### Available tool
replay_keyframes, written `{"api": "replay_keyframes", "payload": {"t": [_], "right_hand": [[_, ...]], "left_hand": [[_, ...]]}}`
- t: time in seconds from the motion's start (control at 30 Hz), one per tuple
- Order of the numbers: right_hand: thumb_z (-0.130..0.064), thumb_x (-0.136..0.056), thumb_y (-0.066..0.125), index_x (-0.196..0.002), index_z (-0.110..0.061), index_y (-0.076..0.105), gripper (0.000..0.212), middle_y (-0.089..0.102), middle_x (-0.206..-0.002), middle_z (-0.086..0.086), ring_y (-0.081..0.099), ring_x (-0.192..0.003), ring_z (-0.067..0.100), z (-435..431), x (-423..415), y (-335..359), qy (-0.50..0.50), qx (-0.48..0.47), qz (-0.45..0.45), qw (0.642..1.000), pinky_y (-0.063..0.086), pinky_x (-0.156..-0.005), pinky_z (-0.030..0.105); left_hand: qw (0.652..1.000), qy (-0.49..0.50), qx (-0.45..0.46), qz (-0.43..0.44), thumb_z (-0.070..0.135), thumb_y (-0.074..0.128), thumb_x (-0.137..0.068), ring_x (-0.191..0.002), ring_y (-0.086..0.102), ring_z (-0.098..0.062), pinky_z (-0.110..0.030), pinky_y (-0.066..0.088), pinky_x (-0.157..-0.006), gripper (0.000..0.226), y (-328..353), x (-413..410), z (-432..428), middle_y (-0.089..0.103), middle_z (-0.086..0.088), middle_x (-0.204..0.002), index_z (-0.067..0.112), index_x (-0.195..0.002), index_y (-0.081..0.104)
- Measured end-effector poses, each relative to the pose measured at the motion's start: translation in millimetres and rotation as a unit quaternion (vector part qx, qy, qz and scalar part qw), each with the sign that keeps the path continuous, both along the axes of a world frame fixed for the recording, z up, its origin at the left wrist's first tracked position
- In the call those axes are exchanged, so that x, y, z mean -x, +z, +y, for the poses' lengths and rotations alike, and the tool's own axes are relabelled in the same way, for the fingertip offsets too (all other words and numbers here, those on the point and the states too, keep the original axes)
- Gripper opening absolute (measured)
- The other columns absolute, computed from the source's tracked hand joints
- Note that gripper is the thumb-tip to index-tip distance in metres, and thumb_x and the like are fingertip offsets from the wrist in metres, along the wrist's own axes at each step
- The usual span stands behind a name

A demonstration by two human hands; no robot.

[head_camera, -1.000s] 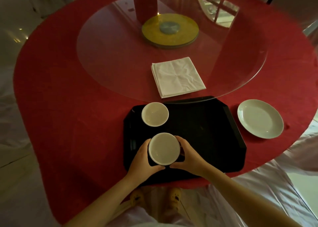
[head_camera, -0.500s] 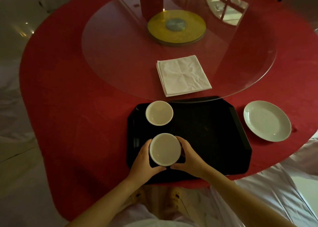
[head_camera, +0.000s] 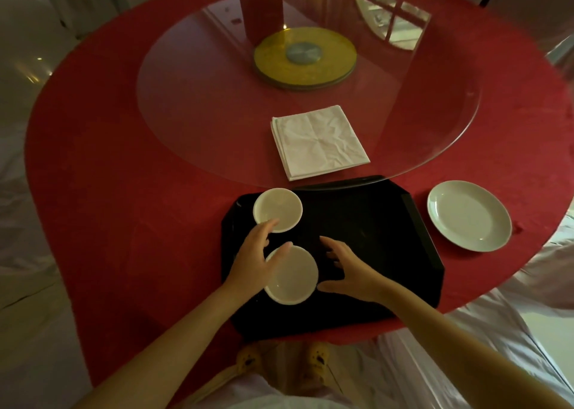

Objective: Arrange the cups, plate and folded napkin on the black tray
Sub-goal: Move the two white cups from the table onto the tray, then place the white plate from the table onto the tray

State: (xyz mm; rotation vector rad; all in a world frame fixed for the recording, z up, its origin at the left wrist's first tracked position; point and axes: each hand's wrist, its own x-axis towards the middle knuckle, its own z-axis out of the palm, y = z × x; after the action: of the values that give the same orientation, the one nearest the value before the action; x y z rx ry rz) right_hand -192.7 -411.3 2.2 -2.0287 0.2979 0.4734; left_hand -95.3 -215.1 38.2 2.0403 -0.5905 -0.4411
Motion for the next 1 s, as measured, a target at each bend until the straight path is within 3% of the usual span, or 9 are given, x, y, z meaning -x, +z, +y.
{"api": "replay_keyframes", "payload": {"t": [0.1,0.27,0.43,0.67,0.8,0.9,1.0], "right_hand": [[-0.032,-0.076,0.072,-0.144,-0.027,0.020,0.086,0.026,-0.151,0.002,0.035,-0.133,0.015,-20,-3,11,-0.041,0.039,-0.029,0.998,0.038,-0.105,0.030],[-0.028,-0.078,0.071,-0.140,-0.017,0.033,0.073,0.041,-0.142,0.007,0.047,-0.122,0.019,-66,5,26,-0.148,0.094,-0.075,0.982,0.043,-0.097,0.028],[-0.029,-0.077,0.072,-0.135,-0.011,0.039,0.069,0.047,-0.134,0.012,0.053,-0.115,0.024,-133,32,32,-0.235,0.158,-0.066,0.957,0.048,-0.095,0.037],[-0.026,-0.077,0.073,-0.136,-0.004,0.037,0.072,0.039,-0.141,0.019,0.040,-0.126,0.035,-214,79,28,-0.332,0.242,-0.020,0.911,0.033,-0.105,0.044],[-0.027,-0.078,0.071,-0.135,-0.011,0.042,0.066,0.039,-0.140,0.022,0.035,-0.128,0.037,-247,100,18,-0.347,0.283,0.022,0.894,0.023,-0.108,0.043],[-0.025,-0.078,0.071,-0.137,-0.011,0.039,0.068,0.035,-0.144,0.022,0.033,-0.131,0.037,-260,112,4,-0.366,0.271,0.058,0.889,0.026,-0.110,0.044],[-0.020,-0.076,0.072,-0.138,-0.011,0.038,0.072,0.036,-0.140,0.025,0.035,-0.129,0.039,-265,119,-10,-0.411,0.232,0.067,0.879,0.031,-0.108,0.045]], "left_hand": [[0.999,-0.015,0.009,-0.040,0.022,0.062,-0.087,-0.117,0.050,-0.009,-0.025,0.042,-0.095,0.046,12,-11,-31,0.050,0.011,-0.122,0.015,-0.130,0.048],[0.993,-0.099,0.013,-0.068,0.018,0.065,-0.084,-0.117,0.052,-0.012,-0.025,0.050,-0.089,0.049,22,-16,-97,0.055,-0.005,-0.128,0.012,-0.130,0.048],[0.981,-0.183,-0.030,-0.060,0.018,0.066,-0.082,-0.117,0.051,-0.017,-0.023,0.050,-0.083,0.058,21,-9,-174,0.051,-0.009,-0.131,0.014,-0.135,0.043],[0.949,-0.273,-0.148,-0.059,0.023,0.069,-0.080,-0.129,0.043,-0.027,-0.040,0.039,-0.107,0.072,9,1,-281,0.041,-0.014,-0.142,0.014,-0.142,0.033],[0.930,-0.305,-0.185,-0.086,0.021,0.068,-0.079,-0.128,0.042,-0.033,-0.038,0.038,-0.103,0.068,-2,8,-327,0.043,-0.019,-0.138,0.009,-0.138,0.036],[0.928,-0.308,-0.193,-0.082,0.016,0.064,-0.079,-0.123,0.044,-0.035,-0.038,0.041,-0.097,0.062,-14,14,-354,0.046,-0.020,-0.133,0.011,-0.135,0.039],[0.920,-0.305,-0.231,-0.081,0.018,0.062,-0.081,-0.123,0.043,-0.035,-0.041,0.041,-0.099,0.068,-29,17,-373,0.040,-0.018,-0.136,0.016,-0.142,0.031]]}}
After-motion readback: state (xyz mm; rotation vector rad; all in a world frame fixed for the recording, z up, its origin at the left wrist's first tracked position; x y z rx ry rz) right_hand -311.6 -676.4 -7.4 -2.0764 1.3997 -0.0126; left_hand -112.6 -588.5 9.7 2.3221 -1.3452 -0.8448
